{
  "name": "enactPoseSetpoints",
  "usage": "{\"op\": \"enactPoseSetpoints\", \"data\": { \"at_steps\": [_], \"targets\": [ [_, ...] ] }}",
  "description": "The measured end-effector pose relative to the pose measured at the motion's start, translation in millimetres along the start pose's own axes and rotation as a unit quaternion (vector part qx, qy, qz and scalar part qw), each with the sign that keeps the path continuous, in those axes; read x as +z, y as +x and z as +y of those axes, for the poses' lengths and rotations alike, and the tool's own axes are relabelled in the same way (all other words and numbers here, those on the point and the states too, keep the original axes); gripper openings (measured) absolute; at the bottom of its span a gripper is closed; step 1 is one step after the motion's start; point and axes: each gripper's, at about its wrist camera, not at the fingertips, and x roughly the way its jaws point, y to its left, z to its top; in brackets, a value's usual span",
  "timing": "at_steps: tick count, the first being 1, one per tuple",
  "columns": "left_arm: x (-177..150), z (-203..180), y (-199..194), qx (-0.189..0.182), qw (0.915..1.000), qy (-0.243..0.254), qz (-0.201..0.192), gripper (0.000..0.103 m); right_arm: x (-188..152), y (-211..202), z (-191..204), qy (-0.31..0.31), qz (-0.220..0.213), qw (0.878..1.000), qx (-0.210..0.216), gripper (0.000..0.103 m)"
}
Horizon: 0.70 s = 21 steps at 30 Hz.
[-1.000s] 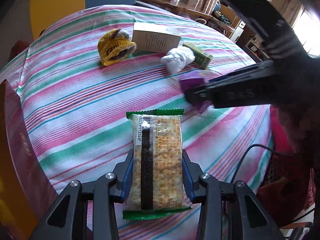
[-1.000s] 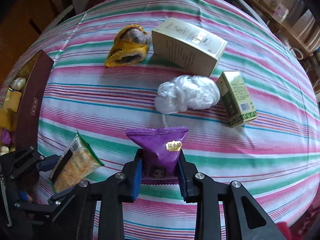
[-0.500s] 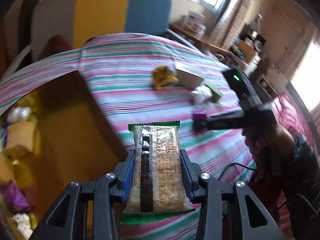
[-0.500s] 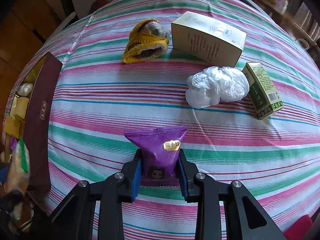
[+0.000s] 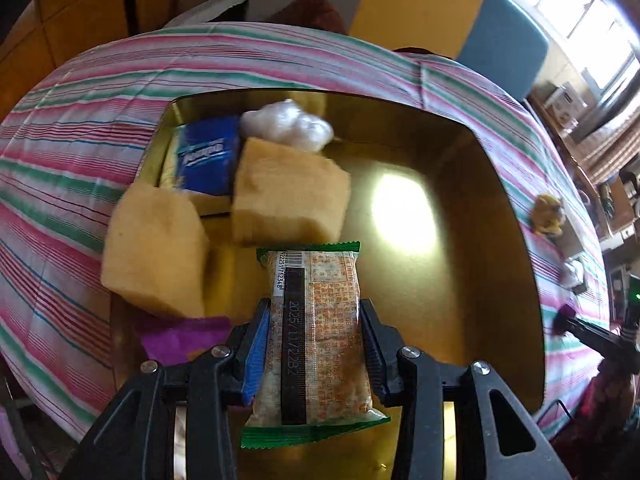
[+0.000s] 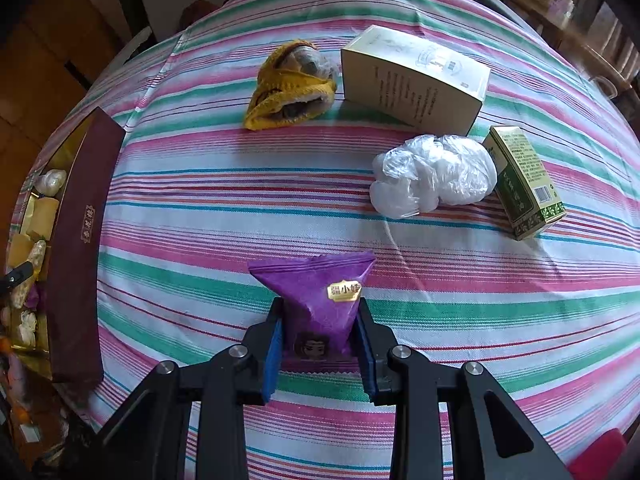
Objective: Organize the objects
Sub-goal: 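Carry the cracker packet into the tray with the left gripper and release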
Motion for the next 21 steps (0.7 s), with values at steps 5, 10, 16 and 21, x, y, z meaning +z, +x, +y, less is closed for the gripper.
{"op": "enactPoseSetpoints", "data": {
  "at_steps": [5,10,16,21],
  "targets": [
    [3.7,6.4,10.6,0.035,0.9993,-0.006,-0.015,0.042,-0.7,-1.8,-2.9,0.0,0.0,1.0,0.0,0.033],
    [-1.8,-0.2,6.4,0.052,0.9983,0.008,-0.024,0.047,3.2,2.7,-0.5,0.003,-0.002,1.0,0.001,0.033],
    [-8.0,-7.2,-24.2,0.065,0.9946,0.038,-0.071,0.058,4.3,3.9,-0.1,0.0,-0.002,1.0,0.0,0.033],
    [-23.7,-11.7,-55.7,0.076,0.9875,0.059,-0.125,0.058,6.8,8.6,7.0,-0.003,-0.002,1.0,-0.005,0.033]
  ]
}}
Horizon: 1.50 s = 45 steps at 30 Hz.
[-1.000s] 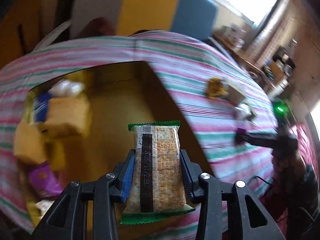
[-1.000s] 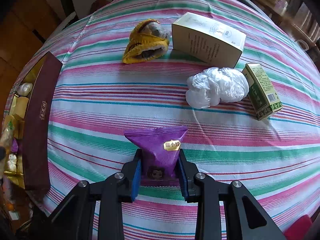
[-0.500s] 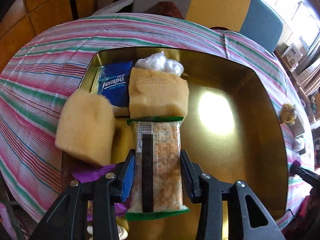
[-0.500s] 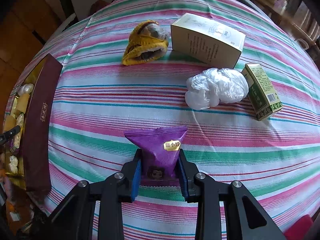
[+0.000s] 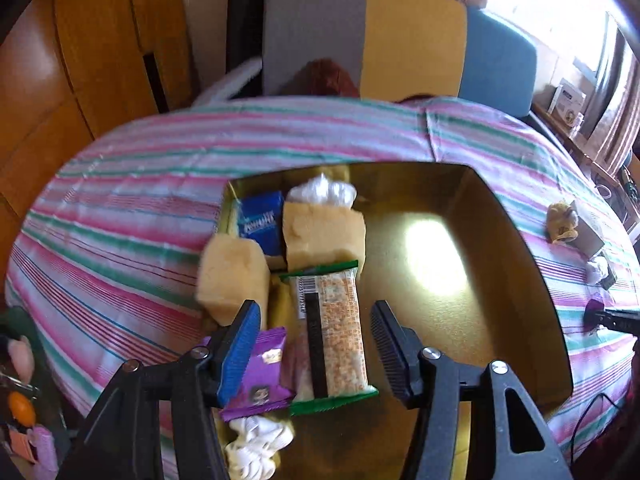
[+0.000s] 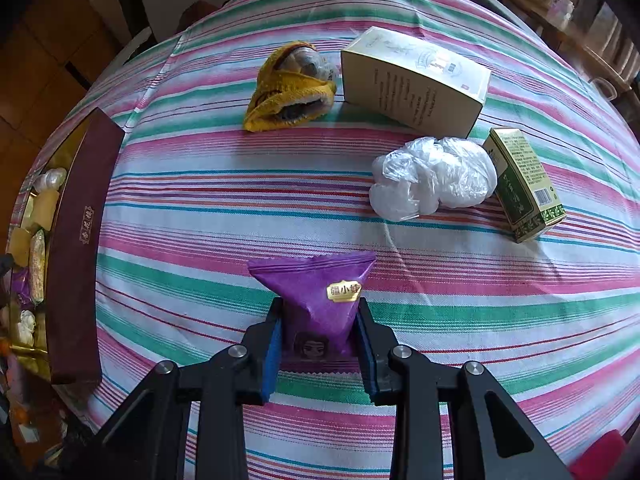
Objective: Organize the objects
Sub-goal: 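Carry the cracker packet into the tray with the left gripper and release, then carry the purple packet into the tray with the right gripper and release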
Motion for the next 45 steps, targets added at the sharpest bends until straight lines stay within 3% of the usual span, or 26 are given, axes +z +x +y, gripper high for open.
{"op": "enactPoseSetpoints", "data": {
  "at_steps": [6,15,20,26,31,38,45],
  "targets": [
    [-10.4,2.7,-24.6,0.004,0.9994,0.012,-0.032,0.058,0.2,0.8,3.8,-0.008,-0.001,1.0,-0.01,0.033],
    [-24.7,10.5,-33.4,-0.008,0.9992,0.008,-0.037,0.058,-2.2,-1.3,19.2,-0.031,-0.004,0.999,-0.04,0.032],
    [-27.4,15.5,-37.4,-0.012,0.999,0.003,-0.043,0.058,-0.1,-27.8,40.5,-0.041,-0.035,0.998,-0.018,0.032],
    [-28.6,23.6,-38.6,-0.017,0.9988,-0.01,-0.045,0.058,6.5,-75.3,116.1,-0.107,-0.093,0.989,0.04,0.032],
    [-30.3,49.0,-38.4,-0.025,0.9978,-0.047,-0.041,0.058,0.5,-83.3,208.4,-0.177,-0.105,0.972,0.113,0.032],
    [-36.9,101.8,-42.0,-0.003,0.9936,-0.105,-0.042,0.058,-30.8,-31.6,326.5,-0.262,-0.039,0.948,0.177,0.033],
    [-50.9,125.3,-34.2,0.007,0.9919,-0.124,-0.029,0.058,-60.4,23.5,389.3,-0.306,0.033,0.934,0.183,0.036]
  ]
}}
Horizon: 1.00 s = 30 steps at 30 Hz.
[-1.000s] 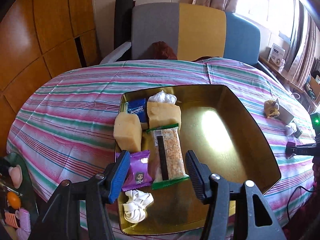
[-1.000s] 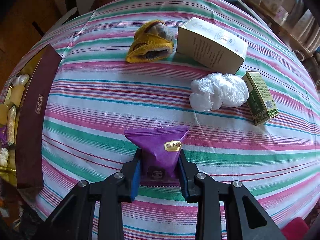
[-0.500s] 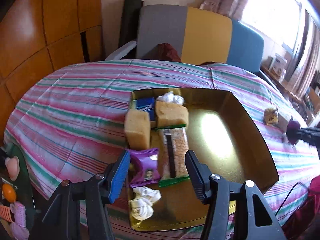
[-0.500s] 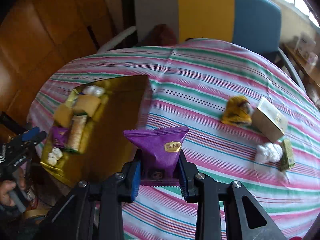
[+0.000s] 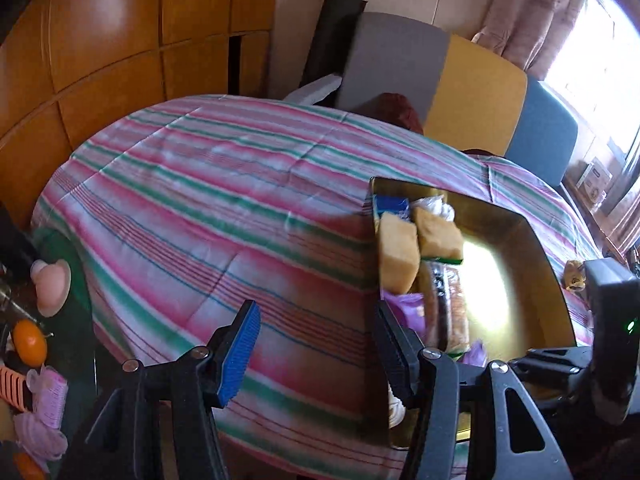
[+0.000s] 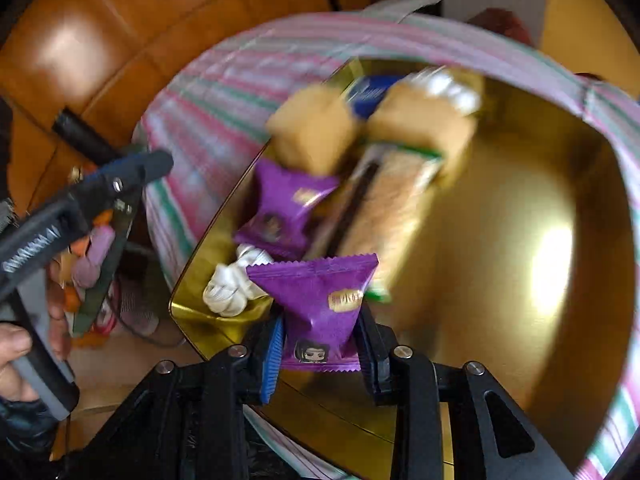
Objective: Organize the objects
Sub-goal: 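Carry the purple packet into the tray with the right gripper and release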
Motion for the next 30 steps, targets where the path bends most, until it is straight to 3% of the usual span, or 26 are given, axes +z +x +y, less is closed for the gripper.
{"op": "enactPoseSetpoints", "data": {
  "at_steps": [5,14,26,30],
  "targets": [
    [-3.6,-3.7,3.6,-0.005,1.0,0.005,0.005,0.058,-4.0,7.1,4.1,0.002,0.002,1.0,0.009,0.041],
    [-2.6,-35.1,-7.1,-0.016,0.9986,0.049,-0.006,0.058,-20.5,-29.4,-14.8,0.038,-0.047,0.998,0.009,0.061],
    [-1.9,-97.2,-24.0,-0.035,0.9909,0.128,-0.022,0.058,-47.8,-119.1,-77.4,0.106,-0.136,0.983,-0.062,0.074],
    [-0.7,-116.2,-25.7,-0.041,0.9878,0.148,-0.023,0.058,-64.4,-152.3,-121.7,0.138,-0.151,0.974,-0.094,0.076]
  ]
}}
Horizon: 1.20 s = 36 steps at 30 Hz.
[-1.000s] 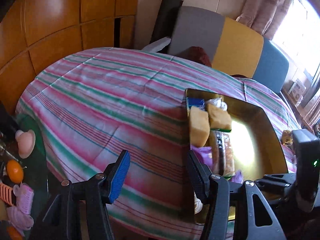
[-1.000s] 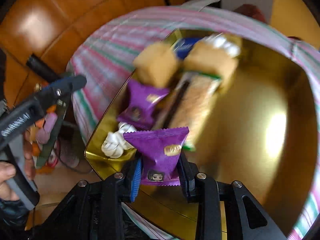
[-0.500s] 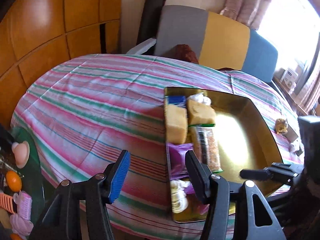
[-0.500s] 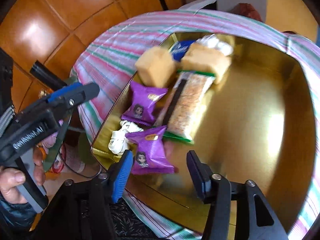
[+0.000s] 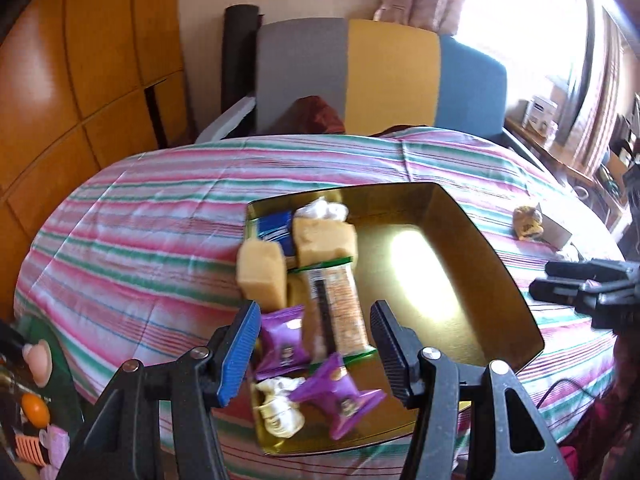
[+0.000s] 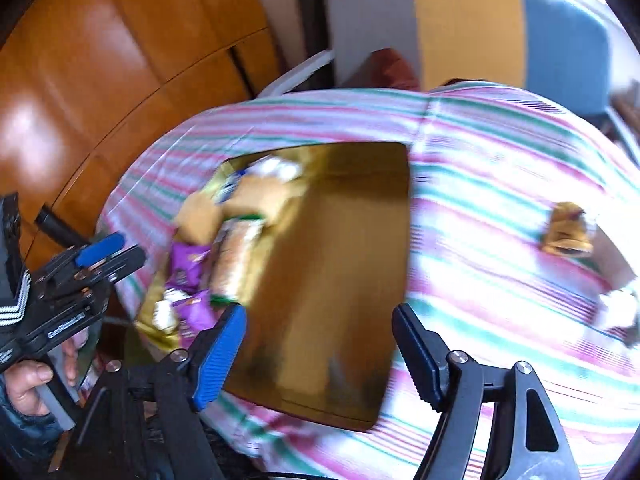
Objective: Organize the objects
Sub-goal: 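Carry the purple packet into the tray with the right gripper and release, then move the left gripper to the yellow knitted toy and grasp it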
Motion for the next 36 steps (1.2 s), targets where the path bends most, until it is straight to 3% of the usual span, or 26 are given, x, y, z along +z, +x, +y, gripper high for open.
{"op": "enactPoseSetpoints", "data": {
  "at_steps": [5,11,16,18,20,24,29,36],
  "targets": [
    [8.9,-26.8,1.2,-0.015,0.9995,0.028,0.001,0.058,8.2,-24.6,-60.9,0.036,-0.018,0.998,-0.049,0.076],
    [21.2,-60.0,5.8,-0.032,0.9976,0.062,0.002,0.058,8.0,-51.7,-135.1,0.097,-0.055,0.987,-0.116,0.076],
    [27.0,-86.8,12.7,-0.042,0.9954,0.086,0.009,0.058,-2.3,-59.2,-205.0,0.165,-0.088,0.967,-0.172,0.076],
    [28.5,-98.7,15.2,-0.047,0.9942,0.096,0.012,0.058,-14.6,-57.6,-231.9,0.206,-0.106,0.953,-0.194,0.076],
    [29.6,-112.7,18.0,-0.051,0.9926,0.109,0.014,0.058,-27.1,-55.8,-259.6,0.267,-0.093,0.936,-0.208,0.075],
    [31.9,-139.0,24.8,-0.058,0.9892,0.133,0.019,0.058,-33.8,-71.8,-277.7,0.316,-0.125,0.92,-0.195,0.073],
    [38.1,-169.0,35.6,-0.082,0.9847,0.15,0.033,0.058,-42.2,-76.7,-288.3,0.356,-0.125,0.904,-0.201,0.074],
    [49.7,-214.1,57.0,-0.126,0.9776,0.157,0.063,0.058,-63.3,-87.1,-306.6,0.425,-0.141,0.876,-0.178,0.075]
  ]
}}
